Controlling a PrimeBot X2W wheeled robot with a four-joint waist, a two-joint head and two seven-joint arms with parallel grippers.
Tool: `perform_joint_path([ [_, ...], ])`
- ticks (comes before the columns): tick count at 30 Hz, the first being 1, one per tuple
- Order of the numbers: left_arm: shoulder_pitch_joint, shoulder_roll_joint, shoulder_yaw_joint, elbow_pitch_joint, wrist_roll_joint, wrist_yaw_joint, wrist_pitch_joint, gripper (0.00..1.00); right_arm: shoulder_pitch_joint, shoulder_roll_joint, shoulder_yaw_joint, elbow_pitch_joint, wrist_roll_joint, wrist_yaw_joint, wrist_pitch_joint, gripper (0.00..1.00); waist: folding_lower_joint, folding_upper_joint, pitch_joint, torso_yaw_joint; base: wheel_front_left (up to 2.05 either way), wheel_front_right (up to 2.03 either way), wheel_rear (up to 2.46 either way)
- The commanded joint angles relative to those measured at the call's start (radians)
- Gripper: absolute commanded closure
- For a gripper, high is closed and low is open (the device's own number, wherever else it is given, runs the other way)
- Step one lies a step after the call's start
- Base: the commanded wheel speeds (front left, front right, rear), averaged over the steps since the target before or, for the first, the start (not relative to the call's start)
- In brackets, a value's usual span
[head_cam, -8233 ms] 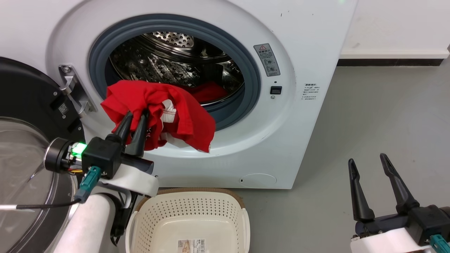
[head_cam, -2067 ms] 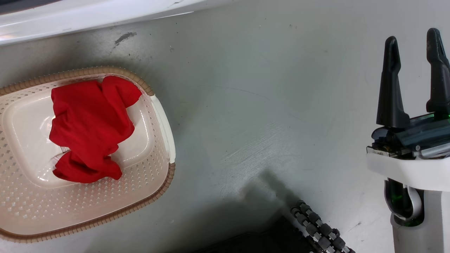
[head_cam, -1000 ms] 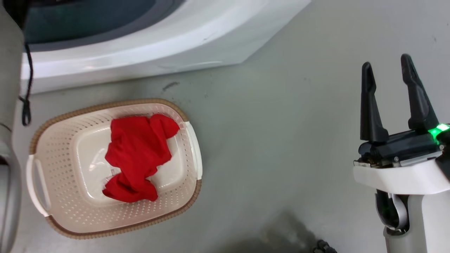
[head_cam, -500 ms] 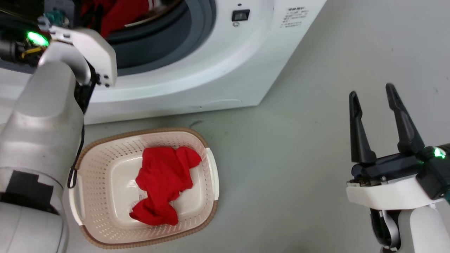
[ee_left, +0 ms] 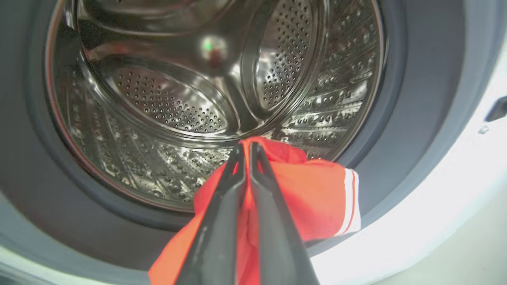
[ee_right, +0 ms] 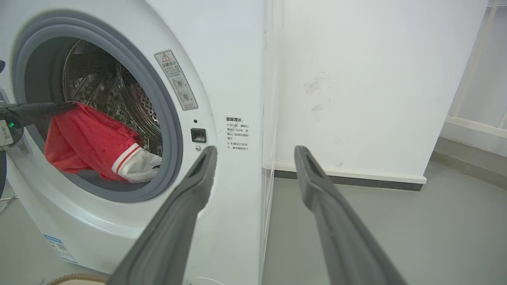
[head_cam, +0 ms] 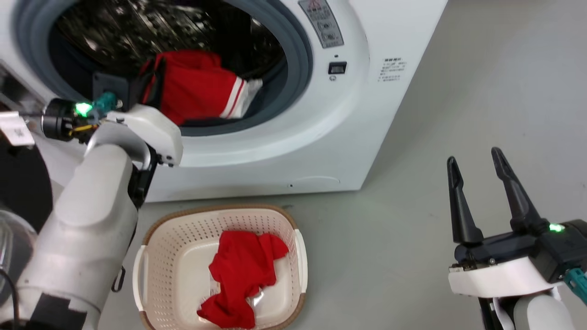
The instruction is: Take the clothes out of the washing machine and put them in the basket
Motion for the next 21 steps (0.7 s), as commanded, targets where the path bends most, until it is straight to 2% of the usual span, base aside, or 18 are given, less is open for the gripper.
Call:
perform_joint_path([
  [1, 0.053, 0.008, 0.011, -0.069, 0.007, 0.014, -0.008, 1.00, 0.027, 0.001, -0.002, 0.006, -0.005, -0.001, -0.002, 0.00, 0.0001, -0.0001, -0.057, 0.025, 0.00, 0.00, 0.00],
  [10, 0.216, 0.043, 0.019, -0.335, 0.006, 0.055, -0.003, 1.00, 0.089, 0.001, 0.001, 0.020, -0.006, -0.001, -0.002, 0.00, 0.0001, -0.0001, -0.154, 0.044, 0.00, 0.00, 0.00],
  [19, 0.333, 0.092, 0.010, -0.580, 0.012, 0.104, 0.056, 1.00, 0.136, 0.001, -0.003, 0.029, -0.001, -0.001, -0.002, 0.00, 0.0001, -0.0001, -0.220, 0.055, 0.00, 0.00, 0.00],
  [21, 0.370, 0.110, 0.006, -0.683, 0.016, 0.125, 0.087, 1.00, 0.149, 0.001, -0.007, 0.028, -0.001, -0.001, -0.002, 0.00, 0.0001, -0.0001, -0.235, 0.062, 0.00, 0.00, 0.00],
])
